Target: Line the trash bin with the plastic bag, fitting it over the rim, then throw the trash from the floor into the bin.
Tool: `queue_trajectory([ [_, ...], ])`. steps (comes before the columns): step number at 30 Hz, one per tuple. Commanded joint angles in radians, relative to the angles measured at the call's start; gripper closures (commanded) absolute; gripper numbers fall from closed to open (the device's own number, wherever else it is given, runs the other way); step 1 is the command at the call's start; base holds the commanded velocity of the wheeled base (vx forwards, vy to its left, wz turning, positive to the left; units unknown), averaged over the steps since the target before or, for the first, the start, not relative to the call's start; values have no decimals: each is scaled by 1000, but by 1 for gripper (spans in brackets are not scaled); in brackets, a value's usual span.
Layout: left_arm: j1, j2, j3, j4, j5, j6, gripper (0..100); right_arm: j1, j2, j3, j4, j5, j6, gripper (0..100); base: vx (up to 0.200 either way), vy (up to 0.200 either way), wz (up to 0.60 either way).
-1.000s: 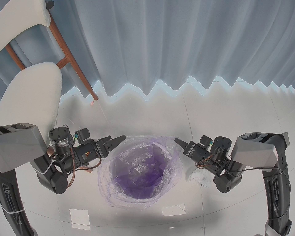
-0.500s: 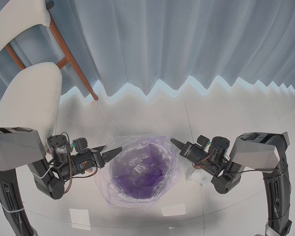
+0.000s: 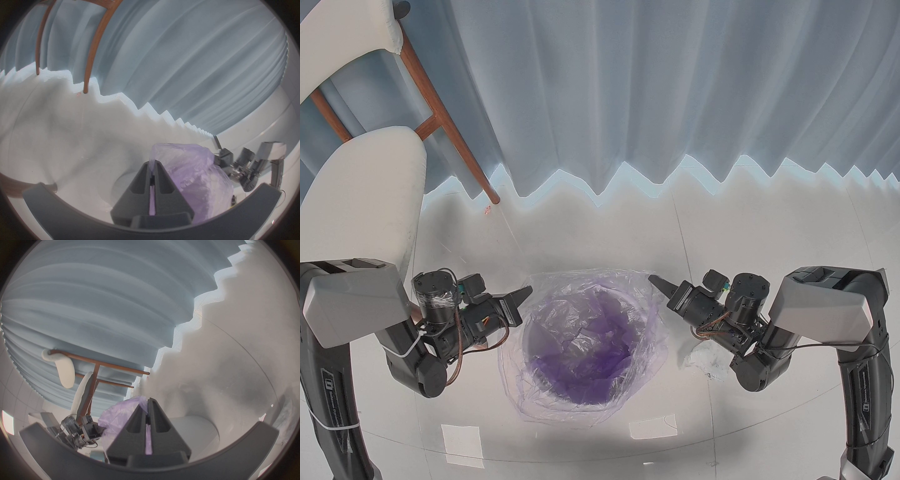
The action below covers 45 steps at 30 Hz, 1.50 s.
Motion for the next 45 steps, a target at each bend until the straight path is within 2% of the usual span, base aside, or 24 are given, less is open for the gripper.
queue_trajectory([
  [1, -32, 65, -75, 27, 80, -19, 100, 0, 6, -36, -10, -49, 55, 100, 0, 0, 0],
  [7, -32, 86, -83, 24, 88, -30, 100, -13, 29, -65, 11, -61, 66, 100, 0, 0, 0],
  [13, -37, 117, -95, 15, 95, -42, 100, -20, 81, -137, 44, -101, 96, 100, 0, 0, 0],
  [21, -30, 129, -90, 10, 94, -93, 100, -26, 111, -146, 53, -102, 136, 100, 0, 0, 0],
  [22, -30, 128, -95, 2, 94, -155, 100, -26, 124, -146, 53, -104, 138, 100, 0, 0, 0],
  [27, -35, 135, -95, -19, 89, -251, 100, -26, 146, -144, 48, -107, 144, 100, 0, 0, 0],
  [33, -29, 180, -95, -77, 86, -367, 100, -28, 152, -137, 48, -107, 244, 100, 0, 0, 0],
  [45, -4, 193, -106, -77, 80, -493, 100, -40, 195, -146, 42, -108, 260, 100, 0, 0, 0],
])
